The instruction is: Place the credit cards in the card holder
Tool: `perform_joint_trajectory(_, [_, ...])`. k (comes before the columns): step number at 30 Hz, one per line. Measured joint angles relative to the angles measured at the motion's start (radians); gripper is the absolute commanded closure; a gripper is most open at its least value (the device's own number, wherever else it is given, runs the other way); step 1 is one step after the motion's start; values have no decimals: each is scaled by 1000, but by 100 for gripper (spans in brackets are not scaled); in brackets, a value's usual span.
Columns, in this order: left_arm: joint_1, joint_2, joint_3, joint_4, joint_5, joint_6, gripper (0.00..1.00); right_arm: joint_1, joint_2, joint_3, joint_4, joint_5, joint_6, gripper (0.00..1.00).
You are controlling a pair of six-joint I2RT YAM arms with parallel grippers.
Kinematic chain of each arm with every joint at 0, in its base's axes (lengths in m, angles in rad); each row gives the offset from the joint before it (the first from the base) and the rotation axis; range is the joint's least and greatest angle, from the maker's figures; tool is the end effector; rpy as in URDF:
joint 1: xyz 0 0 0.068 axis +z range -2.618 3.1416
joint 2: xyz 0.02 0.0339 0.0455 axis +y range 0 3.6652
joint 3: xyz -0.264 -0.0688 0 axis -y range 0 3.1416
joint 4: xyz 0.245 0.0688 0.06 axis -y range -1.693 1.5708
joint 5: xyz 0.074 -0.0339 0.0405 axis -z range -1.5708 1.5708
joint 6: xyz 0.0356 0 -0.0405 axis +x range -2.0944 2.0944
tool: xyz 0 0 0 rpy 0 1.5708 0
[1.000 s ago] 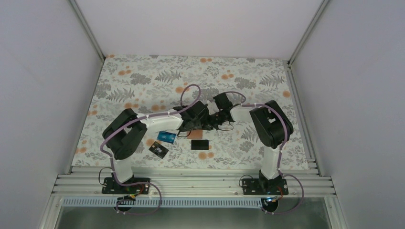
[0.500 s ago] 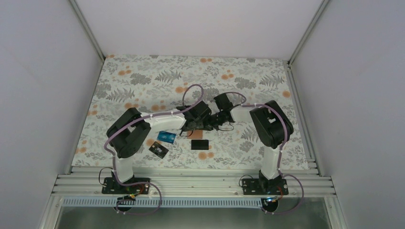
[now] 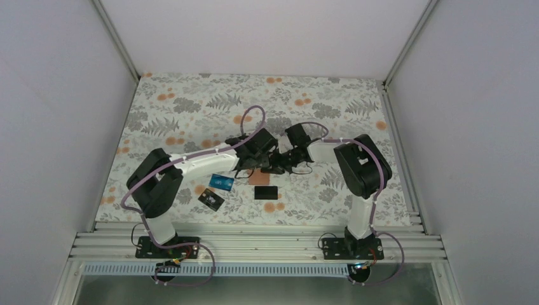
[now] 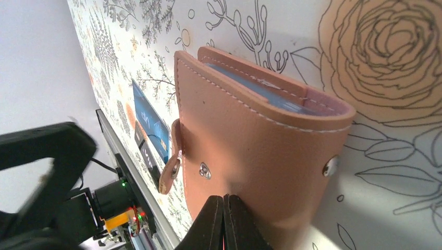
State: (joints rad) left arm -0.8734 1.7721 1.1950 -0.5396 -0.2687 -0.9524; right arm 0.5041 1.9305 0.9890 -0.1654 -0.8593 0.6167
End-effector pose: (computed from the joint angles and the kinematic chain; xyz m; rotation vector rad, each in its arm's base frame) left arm 0.2374 -0.2686 0.1914 -0.1868 2.6377 -0.2647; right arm 0.2927 0.1923 0.1109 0.1405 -2.7257 -1.3938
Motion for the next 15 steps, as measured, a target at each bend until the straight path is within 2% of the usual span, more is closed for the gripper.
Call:
perform_joint_trajectory(6, [62, -32, -8, 36, 39, 80, 74, 0, -2, 31, -48, 10, -26, 90])
perform_joint_trajectory(11, [126, -26, -63, 90, 112, 150, 83, 0, -2, 52, -71, 11, -45, 84])
perform_joint_trajectory(15, [153, -6, -90, 135, 179, 190, 86, 0, -3, 64, -86, 10, -48, 81])
